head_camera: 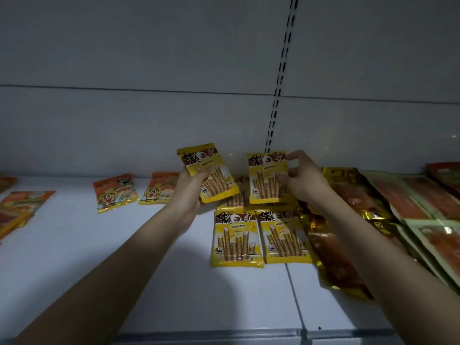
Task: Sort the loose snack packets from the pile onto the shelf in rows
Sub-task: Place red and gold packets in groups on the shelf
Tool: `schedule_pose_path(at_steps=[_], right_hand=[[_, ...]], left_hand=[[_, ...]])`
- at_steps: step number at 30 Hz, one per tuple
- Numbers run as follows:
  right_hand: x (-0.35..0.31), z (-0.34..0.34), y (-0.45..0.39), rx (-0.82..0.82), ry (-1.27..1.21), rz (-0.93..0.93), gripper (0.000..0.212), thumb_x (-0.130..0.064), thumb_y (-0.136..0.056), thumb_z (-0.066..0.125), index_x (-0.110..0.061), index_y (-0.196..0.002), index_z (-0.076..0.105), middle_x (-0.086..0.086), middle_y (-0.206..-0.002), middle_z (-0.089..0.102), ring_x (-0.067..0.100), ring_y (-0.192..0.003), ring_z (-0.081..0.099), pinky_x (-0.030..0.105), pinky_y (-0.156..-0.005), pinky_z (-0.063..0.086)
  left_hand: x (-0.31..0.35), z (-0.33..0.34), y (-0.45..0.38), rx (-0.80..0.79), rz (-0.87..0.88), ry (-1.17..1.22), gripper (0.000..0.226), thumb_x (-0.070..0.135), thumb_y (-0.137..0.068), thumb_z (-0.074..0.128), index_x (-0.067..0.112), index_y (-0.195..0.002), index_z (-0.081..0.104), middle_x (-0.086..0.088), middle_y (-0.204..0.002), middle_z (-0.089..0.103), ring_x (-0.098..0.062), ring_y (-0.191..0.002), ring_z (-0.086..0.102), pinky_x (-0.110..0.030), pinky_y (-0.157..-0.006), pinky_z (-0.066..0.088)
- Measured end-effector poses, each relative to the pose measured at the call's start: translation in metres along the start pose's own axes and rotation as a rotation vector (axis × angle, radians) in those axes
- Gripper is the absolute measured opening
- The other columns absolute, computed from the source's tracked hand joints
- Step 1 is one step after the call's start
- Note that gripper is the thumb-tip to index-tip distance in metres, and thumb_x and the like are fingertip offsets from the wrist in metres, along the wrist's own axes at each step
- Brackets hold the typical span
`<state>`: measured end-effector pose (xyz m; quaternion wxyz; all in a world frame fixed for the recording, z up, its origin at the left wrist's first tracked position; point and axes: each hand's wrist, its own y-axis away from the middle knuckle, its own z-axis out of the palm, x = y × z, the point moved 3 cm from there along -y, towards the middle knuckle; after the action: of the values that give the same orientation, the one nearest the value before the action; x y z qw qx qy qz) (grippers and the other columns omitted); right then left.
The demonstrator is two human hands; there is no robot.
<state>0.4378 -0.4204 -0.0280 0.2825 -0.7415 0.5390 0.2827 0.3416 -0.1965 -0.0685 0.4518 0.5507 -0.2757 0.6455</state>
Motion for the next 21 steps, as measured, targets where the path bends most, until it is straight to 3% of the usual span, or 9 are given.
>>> schedule_pose_path(at_steps=[2, 5, 8, 11, 13, 16, 18, 21], right_hand=[[0.006, -0.002, -0.009, -0.043, 0.154, -0.006, 0.043, -0.018, -0.094, 0.065, -0.018, -0.131, 0.042, 0.008, -0.108, 0.066, 0.026, -0.088, 0.063, 0.028, -0.058, 0.043], [0.007, 0.006, -0.018, -0.093, 0.358, -0.05, 0.041, -0.016, -0.094, 0.064, -0.015, -0.132, 0.047, 0.013, -0.118, 0.063, 0.031, -0.097, 0.061, 0.029, -0.067, 0.042], [0.004, 0.018, -0.021, -0.133, 0.552, -0.067, 0.036, -0.003, -0.093, 0.057, -0.01, -0.128, 0.051, 0.014, -0.117, 0.062, 0.03, -0.099, 0.059, 0.029, -0.07, 0.043], [0.002, 0.025, -0.016, -0.121, 0.741, -0.087, 0.037, 0.006, -0.088, 0.052, -0.009, -0.122, 0.051, 0.014, -0.116, 0.057, 0.031, -0.101, 0.059, 0.031, -0.068, 0.04], [-0.002, 0.026, -0.014, -0.098, 0.796, -0.135, 0.038, 0.003, -0.087, 0.055, -0.011, -0.123, 0.052, 0.012, -0.119, 0.054, 0.031, -0.104, 0.058, 0.032, -0.069, 0.042], [-0.003, 0.031, -0.015, -0.173, 0.728, -0.211, 0.043, -0.015, -0.091, 0.06, -0.021, -0.134, 0.054, 0.007, -0.127, 0.054, 0.029, -0.107, 0.059, 0.035, -0.08, 0.053], [-0.003, 0.034, -0.015, -0.25, 0.697, -0.216, 0.04, -0.027, -0.092, 0.064, -0.021, -0.131, 0.059, 0.006, -0.126, 0.059, 0.028, -0.11, 0.06, 0.037, -0.086, 0.055], [0.003, 0.036, -0.015, -0.26, 0.672, -0.21, 0.024, -0.032, -0.091, 0.065, -0.015, -0.107, 0.068, 0.006, -0.105, 0.067, 0.026, -0.099, 0.064, 0.032, -0.075, 0.053]], left_hand=[[0.002, -0.008, -0.002, 0.055, 0.054, -0.067, 0.019, 0.016, -0.096, 0.067, 0.02, -0.114, 0.062, -0.004, -0.107, 0.076, -0.022, -0.094, 0.075, -0.033, -0.067, 0.06], [0.002, -0.015, -0.007, 0.089, 0.085, -0.147, 0.033, 0.017, -0.089, 0.075, 0.014, -0.118, 0.062, -0.005, -0.111, 0.075, -0.022, -0.1, 0.074, -0.045, -0.093, 0.057], [-0.003, -0.018, -0.012, 0.088, 0.078, -0.247, 0.038, 0.012, -0.088, 0.076, 0.012, -0.122, 0.06, -0.007, -0.117, 0.073, -0.024, -0.104, 0.071, -0.047, -0.099, 0.054], [-0.006, -0.011, -0.014, 0.096, 0.073, -0.353, 0.06, 0.01, -0.085, 0.079, 0.011, -0.137, 0.05, -0.006, -0.127, 0.063, -0.021, -0.104, 0.066, -0.037, -0.09, 0.056], [-0.006, -0.005, -0.017, 0.106, 0.092, -0.436, 0.069, 0.013, -0.082, 0.082, 0.016, -0.139, 0.044, -0.002, -0.119, 0.056, -0.016, -0.092, 0.061, -0.025, -0.069, 0.055], [-0.006, 0.005, -0.026, 0.094, 0.123, -0.543, 0.062, 0.019, -0.081, 0.083, 0.017, -0.13, 0.045, 0.001, -0.098, 0.055, -0.012, -0.076, 0.059, -0.018, -0.042, 0.049], [-0.009, 0.012, -0.031, 0.081, 0.135, -0.622, 0.057, 0.022, -0.082, 0.082, 0.015, -0.127, 0.048, 0.004, -0.098, 0.056, -0.008, -0.074, 0.058, -0.017, -0.045, 0.05], [-0.016, 0.021, -0.035, 0.077, 0.192, -0.866, 0.06, 0.035, -0.083, 0.081, 0.009, -0.129, 0.054, -0.005, -0.119, 0.058, -0.016, -0.092, 0.06, -0.021, -0.069, 0.048]])
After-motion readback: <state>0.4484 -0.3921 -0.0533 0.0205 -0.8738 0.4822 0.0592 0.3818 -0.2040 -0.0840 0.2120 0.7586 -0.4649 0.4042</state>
